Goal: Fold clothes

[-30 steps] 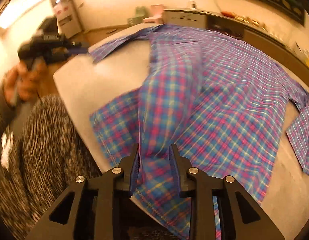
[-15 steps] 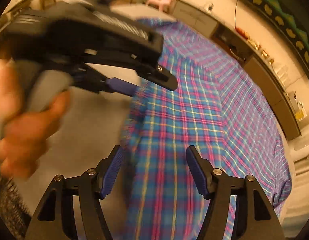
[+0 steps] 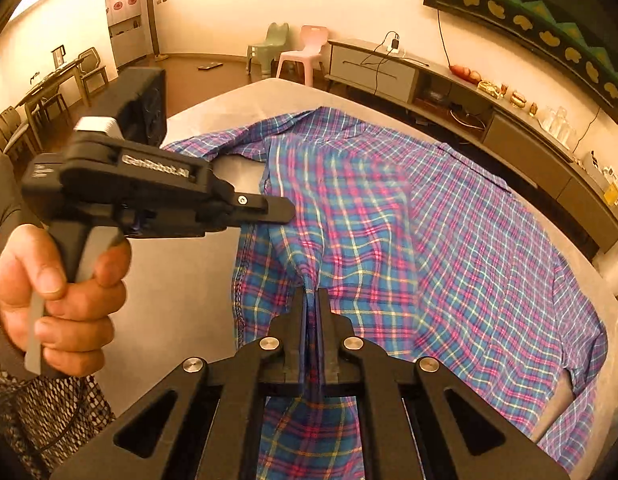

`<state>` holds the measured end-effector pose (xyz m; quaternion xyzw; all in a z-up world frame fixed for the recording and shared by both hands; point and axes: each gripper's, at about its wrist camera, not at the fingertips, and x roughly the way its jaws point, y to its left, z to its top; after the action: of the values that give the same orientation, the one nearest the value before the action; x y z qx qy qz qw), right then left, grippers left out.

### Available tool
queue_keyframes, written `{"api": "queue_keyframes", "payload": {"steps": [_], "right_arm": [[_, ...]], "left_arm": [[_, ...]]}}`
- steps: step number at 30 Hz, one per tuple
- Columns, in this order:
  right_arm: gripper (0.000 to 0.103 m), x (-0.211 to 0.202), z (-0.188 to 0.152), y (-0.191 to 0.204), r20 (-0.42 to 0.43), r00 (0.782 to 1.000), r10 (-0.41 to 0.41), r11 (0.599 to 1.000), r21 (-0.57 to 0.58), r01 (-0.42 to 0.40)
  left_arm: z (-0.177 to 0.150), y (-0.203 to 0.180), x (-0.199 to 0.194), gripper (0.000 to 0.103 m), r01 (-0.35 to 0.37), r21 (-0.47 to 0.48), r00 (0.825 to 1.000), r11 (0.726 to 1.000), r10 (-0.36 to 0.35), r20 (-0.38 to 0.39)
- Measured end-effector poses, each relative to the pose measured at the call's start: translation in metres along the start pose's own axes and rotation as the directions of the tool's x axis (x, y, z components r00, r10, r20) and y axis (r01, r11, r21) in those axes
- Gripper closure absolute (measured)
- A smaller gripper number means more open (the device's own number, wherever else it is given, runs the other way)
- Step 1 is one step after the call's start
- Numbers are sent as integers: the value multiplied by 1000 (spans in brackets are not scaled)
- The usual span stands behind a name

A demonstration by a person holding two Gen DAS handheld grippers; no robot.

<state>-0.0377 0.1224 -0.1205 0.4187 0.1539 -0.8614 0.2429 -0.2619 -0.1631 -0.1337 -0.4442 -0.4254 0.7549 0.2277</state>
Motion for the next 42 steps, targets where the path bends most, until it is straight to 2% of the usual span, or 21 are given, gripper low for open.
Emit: {"api": "queue_keyframes", "payload": {"steps": [1,4,6,9,12,14,17,20,21,24,27,29,30,31,34,37,38,40,42], "right_arm": [[100,2,1,-2,-3,1000,-3,1000,5,3],[100,4,9,-14,3,1000,8,999,32,-8],[100,-2,8,-12,15,999,36,999,37,-36],[100,-14,5,-6,34,997,76,997,29,-77],[100,-23,1,0,47,992,113,993,36,-115],[100,-29,1,2,56,985,166,984,52,-169],[100,-42,0,4,79,970,228,971,54,-233],[100,-60,-3,2,105,961,254,964,57,-261],[100,-64,-5,0,111,959,261,961,62,-268],[100,-71,-11,-8,131,947,292,948,88,-305],[100,-76,-19,-21,148,936,320,931,131,-340],[100,-72,-22,-28,148,936,320,927,155,-342],[100,-70,-25,-31,146,936,320,925,166,-342],[100,-67,-27,-33,143,937,320,923,176,-342],[100,-62,-31,-36,138,936,322,919,192,-345],[100,-63,-32,-34,149,928,342,911,192,-366],[100,-67,-32,-32,156,923,353,907,184,-378],[100,-78,-32,-24,172,902,397,894,153,-422],[100,-90,-31,-12,190,869,457,869,115,-482]], "left_arm": [[3,8,-5,71,-3,-34,1000,999,4,20],[12,32,-21,56,21,-124,996,992,-10,88],[18,47,-30,50,43,-169,992,985,-22,125],[25,68,-31,50,46,-199,992,979,-21,128],[25,75,-17,50,89,-196,994,976,-74,84],[25,73,-12,50,103,-168,994,980,-93,64],[29,64,-7,48,85,-89,996,992,-82,33],[37,63,-17,46,49,-36,997,998,-47,68],[41,62,-21,43,38,-20,996,999,-37,83],[51,56,-19,36,4,70,998,998,-8,54],[51,53,0,36,53,121,996,991,-44,-75],[45,49,10,41,91,148,987,985,-69,-147],[41,45,11,67,105,168,983,980,-77,-168],[37,39,14,101,106,189,979,976,-69,-191],[26,21,18,100,103,251,971,963,-43,-235],[21,-5,-2,101,133,242,970,961,-76,-230],[18,-15,-19,101,163,223,969,961,-113,-220],[14,-34,-54,101,223,185,963,957,-187,-196],[-3,-43,-103,101,215,161,971,963,-192,-145]]}}
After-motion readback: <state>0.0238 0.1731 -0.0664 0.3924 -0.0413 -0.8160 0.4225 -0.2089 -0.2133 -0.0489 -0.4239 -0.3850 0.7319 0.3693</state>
